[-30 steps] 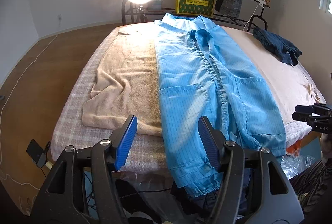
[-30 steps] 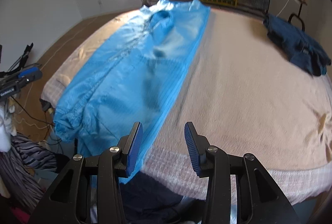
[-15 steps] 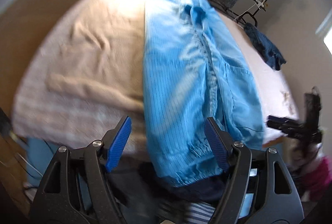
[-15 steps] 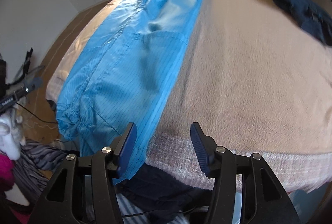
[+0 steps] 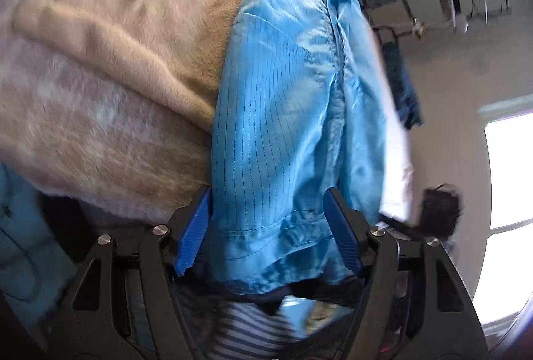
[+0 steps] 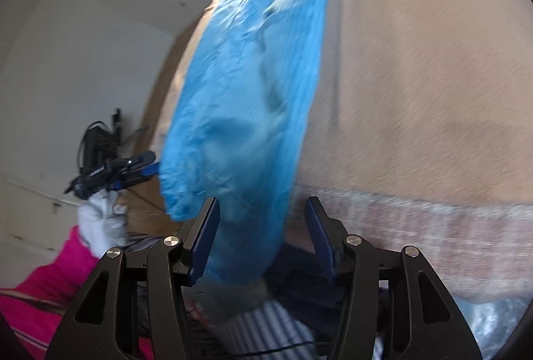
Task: Fold large clothes
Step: 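Grasp the coat's hem end with both tools, then lift the hem with both tools and fold it toward the collar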
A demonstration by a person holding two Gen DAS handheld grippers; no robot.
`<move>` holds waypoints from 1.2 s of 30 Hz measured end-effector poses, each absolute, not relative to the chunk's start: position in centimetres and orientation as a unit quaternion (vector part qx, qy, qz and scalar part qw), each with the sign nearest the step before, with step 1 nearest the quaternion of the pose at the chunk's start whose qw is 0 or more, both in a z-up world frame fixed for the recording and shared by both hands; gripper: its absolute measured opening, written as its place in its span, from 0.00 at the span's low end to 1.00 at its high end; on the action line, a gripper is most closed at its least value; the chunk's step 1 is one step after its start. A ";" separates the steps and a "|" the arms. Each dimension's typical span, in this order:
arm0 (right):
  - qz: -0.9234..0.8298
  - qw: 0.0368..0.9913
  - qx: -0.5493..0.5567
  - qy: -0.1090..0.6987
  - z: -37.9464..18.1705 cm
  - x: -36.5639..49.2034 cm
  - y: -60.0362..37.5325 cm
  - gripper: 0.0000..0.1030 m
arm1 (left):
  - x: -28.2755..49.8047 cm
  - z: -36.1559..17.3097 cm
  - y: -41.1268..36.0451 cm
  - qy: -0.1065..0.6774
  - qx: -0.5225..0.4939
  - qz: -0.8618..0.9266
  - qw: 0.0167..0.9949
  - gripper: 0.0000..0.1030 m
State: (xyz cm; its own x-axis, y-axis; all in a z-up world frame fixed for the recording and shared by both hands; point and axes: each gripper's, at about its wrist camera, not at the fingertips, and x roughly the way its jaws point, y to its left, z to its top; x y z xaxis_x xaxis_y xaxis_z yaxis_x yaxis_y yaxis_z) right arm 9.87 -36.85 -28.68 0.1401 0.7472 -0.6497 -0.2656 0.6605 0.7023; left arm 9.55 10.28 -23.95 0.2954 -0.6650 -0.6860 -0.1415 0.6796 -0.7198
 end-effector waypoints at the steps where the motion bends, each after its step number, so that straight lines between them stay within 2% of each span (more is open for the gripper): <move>1: 0.359 0.716 0.222 0.555 -28.8 10.0 -36.5 0.50 | 9.5 -24.2 10.6 0.562 -0.376 -0.185 0.713 0.68; 2: 0.368 0.710 0.226 0.557 -29.0 10.1 -36.1 0.50 | 9.6 -24.3 10.8 0.562 -0.386 -0.186 0.707 0.68; 4: 0.380 0.706 0.224 0.554 -29.2 10.2 -35.5 0.48 | 9.7 -24.6 10.9 0.564 -0.387 -0.188 0.704 0.61; 5: 0.382 0.704 0.224 0.555 -29.3 10.4 -35.3 0.45 | 9.6 -24.8 10.5 0.570 -0.379 -0.187 0.705 0.50; 6: 0.381 0.700 0.225 0.560 -29.6 10.7 -35.1 0.36 | 9.6 -24.9 10.4 0.571 -0.374 -0.187 0.706 0.43; 7: 0.380 0.698 0.226 0.563 -29.8 10.8 -35.2 0.26 | 9.6 -24.7 10.1 0.573 -0.364 -0.192 0.708 0.41; 8: 0.378 0.695 0.228 0.568 -30.1 11.0 -35.1 0.22 | 9.7 -24.6 9.8 0.575 -0.359 -0.199 0.708 0.33; 9: 0.378 0.692 0.230 0.571 -30.3 11.1 -35.1 0.18 | 9.7 -24.4 9.6 0.577 -0.350 -0.203 0.710 0.19; 11: 0.375 0.691 0.226 0.575 -30.3 11.3 -35.0 0.09 | 9.7 -24.1 9.2 0.575 -0.334 -0.208 0.717 0.06; 16: 0.382 0.689 0.247 0.565 -29.0 11.5 -34.6 0.04 | 10.0 -21.6 9.1 0.545 -0.356 -0.237 0.721 0.02; 28: 0.396 0.714 0.297 0.496 -22.8 14.9 -35.2 0.03 | 15.6 -16.1 9.0 0.485 -0.394 -0.252 0.739 0.01; 36: 0.355 0.752 0.291 0.473 -20.7 20.7 -34.8 0.02 | 21.2 -15.1 8.4 0.473 -0.392 -0.225 0.757 0.01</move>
State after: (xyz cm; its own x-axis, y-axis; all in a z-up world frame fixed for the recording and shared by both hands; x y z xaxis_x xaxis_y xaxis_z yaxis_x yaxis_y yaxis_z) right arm 20.69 -34.80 -20.73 0.3005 0.8093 -0.5047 -0.2589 0.5785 0.7735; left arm 21.19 8.36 -15.08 0.4523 -0.7109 -0.5386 -0.0301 0.5914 -0.8058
